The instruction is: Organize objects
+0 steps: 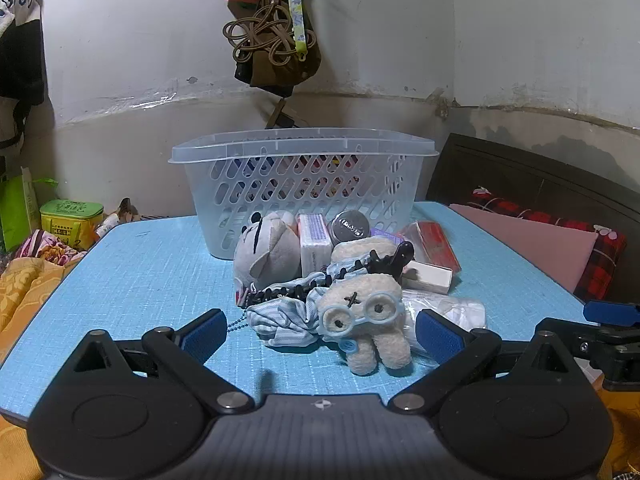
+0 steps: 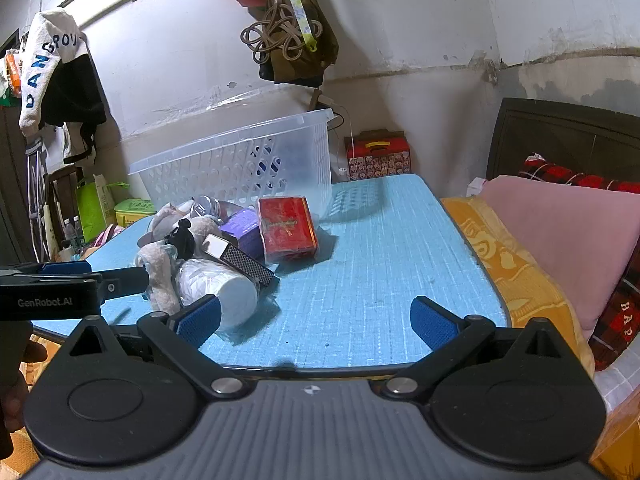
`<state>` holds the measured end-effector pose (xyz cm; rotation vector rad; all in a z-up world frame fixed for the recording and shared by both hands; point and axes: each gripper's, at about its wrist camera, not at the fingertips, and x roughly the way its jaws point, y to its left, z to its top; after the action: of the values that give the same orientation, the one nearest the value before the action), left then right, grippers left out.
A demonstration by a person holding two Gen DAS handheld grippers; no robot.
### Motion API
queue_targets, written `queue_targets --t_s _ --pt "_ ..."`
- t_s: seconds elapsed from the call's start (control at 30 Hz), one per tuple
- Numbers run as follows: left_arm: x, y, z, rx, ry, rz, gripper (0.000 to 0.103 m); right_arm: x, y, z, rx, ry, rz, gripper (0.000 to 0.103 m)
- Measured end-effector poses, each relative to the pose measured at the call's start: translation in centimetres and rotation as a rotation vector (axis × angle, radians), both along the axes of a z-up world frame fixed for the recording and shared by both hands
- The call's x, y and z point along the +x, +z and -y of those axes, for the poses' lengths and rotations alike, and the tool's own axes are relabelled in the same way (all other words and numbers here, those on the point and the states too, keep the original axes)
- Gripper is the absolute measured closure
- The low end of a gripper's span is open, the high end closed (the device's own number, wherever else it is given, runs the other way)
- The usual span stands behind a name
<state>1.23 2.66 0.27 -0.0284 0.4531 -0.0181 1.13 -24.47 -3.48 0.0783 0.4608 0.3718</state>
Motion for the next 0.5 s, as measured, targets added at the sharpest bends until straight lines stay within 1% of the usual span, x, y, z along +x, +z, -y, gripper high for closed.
queue_targets --t_s 0.5 --pt "-0.02 0.01 -0.04 -0.001 -0.001 0.0 0.001 -0.04 -0.26 0.02 0.005 0.012 -0.002 0.0"
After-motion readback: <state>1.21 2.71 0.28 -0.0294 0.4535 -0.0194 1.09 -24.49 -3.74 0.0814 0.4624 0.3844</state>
